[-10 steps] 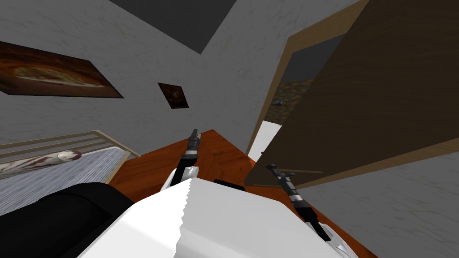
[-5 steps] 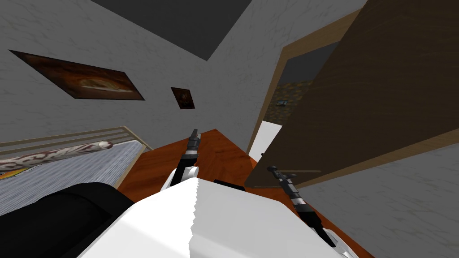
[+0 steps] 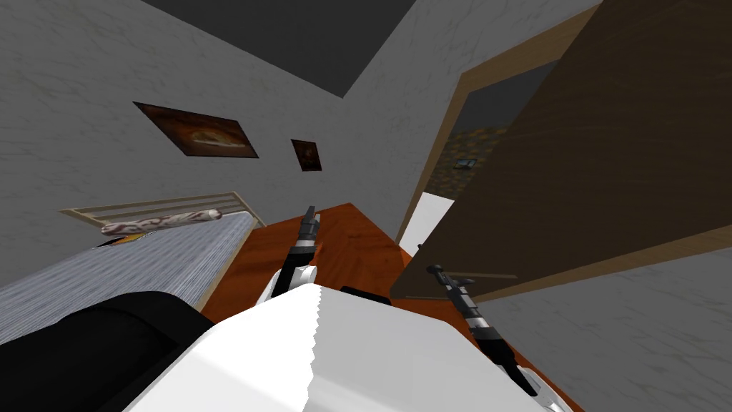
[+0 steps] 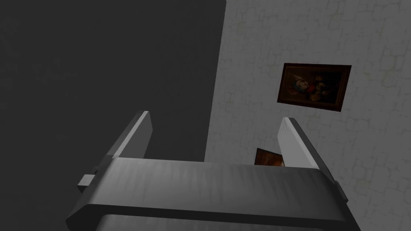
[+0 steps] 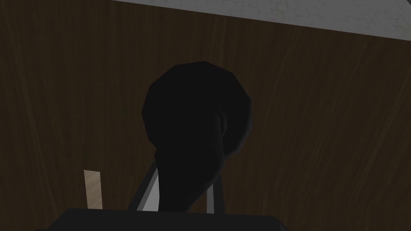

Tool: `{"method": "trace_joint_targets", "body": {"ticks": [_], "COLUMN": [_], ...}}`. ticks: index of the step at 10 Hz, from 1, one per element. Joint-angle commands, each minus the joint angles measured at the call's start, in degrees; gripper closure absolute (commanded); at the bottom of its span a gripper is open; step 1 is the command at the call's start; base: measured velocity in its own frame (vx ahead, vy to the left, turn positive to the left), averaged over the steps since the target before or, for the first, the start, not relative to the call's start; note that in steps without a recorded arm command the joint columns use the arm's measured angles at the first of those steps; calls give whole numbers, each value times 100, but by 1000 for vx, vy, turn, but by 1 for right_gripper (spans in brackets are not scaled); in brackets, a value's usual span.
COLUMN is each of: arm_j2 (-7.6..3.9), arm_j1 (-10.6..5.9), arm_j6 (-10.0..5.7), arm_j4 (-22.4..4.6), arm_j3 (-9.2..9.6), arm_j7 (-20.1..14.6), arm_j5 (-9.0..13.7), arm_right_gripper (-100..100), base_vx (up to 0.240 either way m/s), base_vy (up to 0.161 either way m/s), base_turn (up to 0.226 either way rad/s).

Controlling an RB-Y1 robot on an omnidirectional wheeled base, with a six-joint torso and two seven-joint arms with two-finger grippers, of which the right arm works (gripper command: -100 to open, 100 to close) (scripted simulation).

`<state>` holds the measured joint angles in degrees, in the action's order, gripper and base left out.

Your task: Pull the door open

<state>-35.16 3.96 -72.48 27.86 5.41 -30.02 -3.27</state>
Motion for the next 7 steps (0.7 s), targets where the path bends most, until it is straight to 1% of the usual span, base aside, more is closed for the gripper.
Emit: {"method": "trace_joint_targets", "body": {"ticks": [1, 4, 7], "arm_j2": [-17, -38, -54], "arm_j1": [8, 6, 5], "arm_j6": [-83, -170, -236], "arm_j4": [-80, -153, -208], "arm_j3": [-1, -5, -7], "arm_j7": [1, -5, -10], "arm_j5": [-1, 0, 1], "arm_right_gripper": [100, 100, 100], "base_vx": [-214, -207, -195], "base_vy": [-113, -98, -82], "base_turn": [176, 186, 139]}}
